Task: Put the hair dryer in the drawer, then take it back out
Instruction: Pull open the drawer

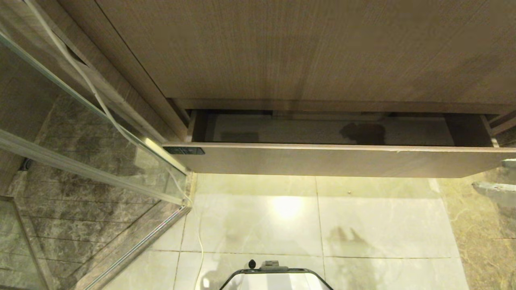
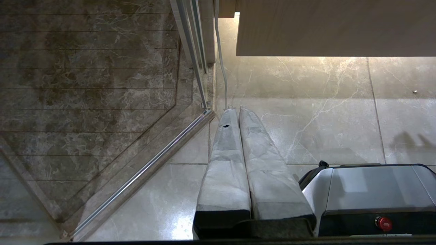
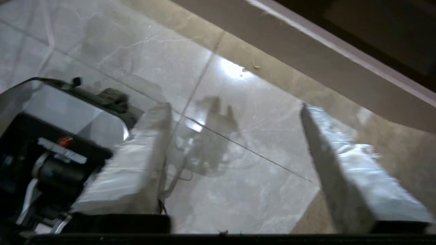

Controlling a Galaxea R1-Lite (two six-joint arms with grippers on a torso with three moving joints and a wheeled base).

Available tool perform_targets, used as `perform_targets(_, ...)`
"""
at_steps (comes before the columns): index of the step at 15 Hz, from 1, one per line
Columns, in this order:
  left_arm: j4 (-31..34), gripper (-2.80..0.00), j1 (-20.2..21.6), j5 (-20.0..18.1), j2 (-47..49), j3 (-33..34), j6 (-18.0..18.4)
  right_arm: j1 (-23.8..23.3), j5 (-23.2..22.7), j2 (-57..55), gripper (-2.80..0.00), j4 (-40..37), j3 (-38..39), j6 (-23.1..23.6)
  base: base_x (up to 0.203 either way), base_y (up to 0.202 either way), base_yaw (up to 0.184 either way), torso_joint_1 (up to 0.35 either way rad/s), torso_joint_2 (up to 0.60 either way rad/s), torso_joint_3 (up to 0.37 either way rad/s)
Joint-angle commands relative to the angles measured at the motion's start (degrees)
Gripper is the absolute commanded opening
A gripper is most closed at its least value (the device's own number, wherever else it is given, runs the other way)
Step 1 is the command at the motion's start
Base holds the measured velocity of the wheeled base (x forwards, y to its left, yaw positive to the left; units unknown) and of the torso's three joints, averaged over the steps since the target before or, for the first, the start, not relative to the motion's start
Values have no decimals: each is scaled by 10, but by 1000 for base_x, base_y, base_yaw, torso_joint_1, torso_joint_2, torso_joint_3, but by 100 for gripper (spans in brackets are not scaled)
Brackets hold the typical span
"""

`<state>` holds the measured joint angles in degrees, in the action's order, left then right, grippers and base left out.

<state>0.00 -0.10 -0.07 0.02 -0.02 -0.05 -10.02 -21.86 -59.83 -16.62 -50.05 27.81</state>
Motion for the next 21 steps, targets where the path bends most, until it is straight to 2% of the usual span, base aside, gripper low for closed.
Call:
perform_targets(1, 1, -280, 0, 0, 0, 0, 0, -3, 17, 30, -280, -4, 5, -11, 0, 0, 0, 0, 0, 0)
perform_targets(5, 0, -280, 0, 0, 0, 1, 0, -4, 19, 98, -280, -36, 29, -62, 0, 0, 0, 0, 0, 0)
perform_targets(8, 0, -280, 0, 0, 0, 1, 0, -10, 27, 225, -280, 13, 137, -86, 0, 0, 0, 0, 0, 0)
perform_targets(11, 0, -280, 0, 0, 0, 1, 0, 32, 116, 373, -280, 177, 330, -154, 0, 0, 0, 0, 0, 0)
perform_targets(13, 0, -280, 0, 0, 0, 0, 0, 71, 170, 460, -280, 232, 421, -189, 0, 0, 0, 0, 0, 0)
perform_targets(15, 0, -280, 0, 1, 0, 0, 0, 102, 209, 546, -280, 262, 487, -203, 0, 0, 0, 0, 0, 0)
perform_targets(17, 0, -280, 0, 1, 0, 0, 0, 119, 225, 600, -280, 280, 513, -205, 0, 0, 0, 0, 0, 0)
perform_targets(19, 0, -280, 0, 0, 0, 0, 0, 144, 238, 600, -280, 292, 523, -203, 0, 0, 0, 0, 0, 0)
perform_targets(21, 0, -280, 0, 1, 0, 0, 0, 158, 230, 618, -280, 285, 523, -227, 0, 0, 0, 0, 0, 0)
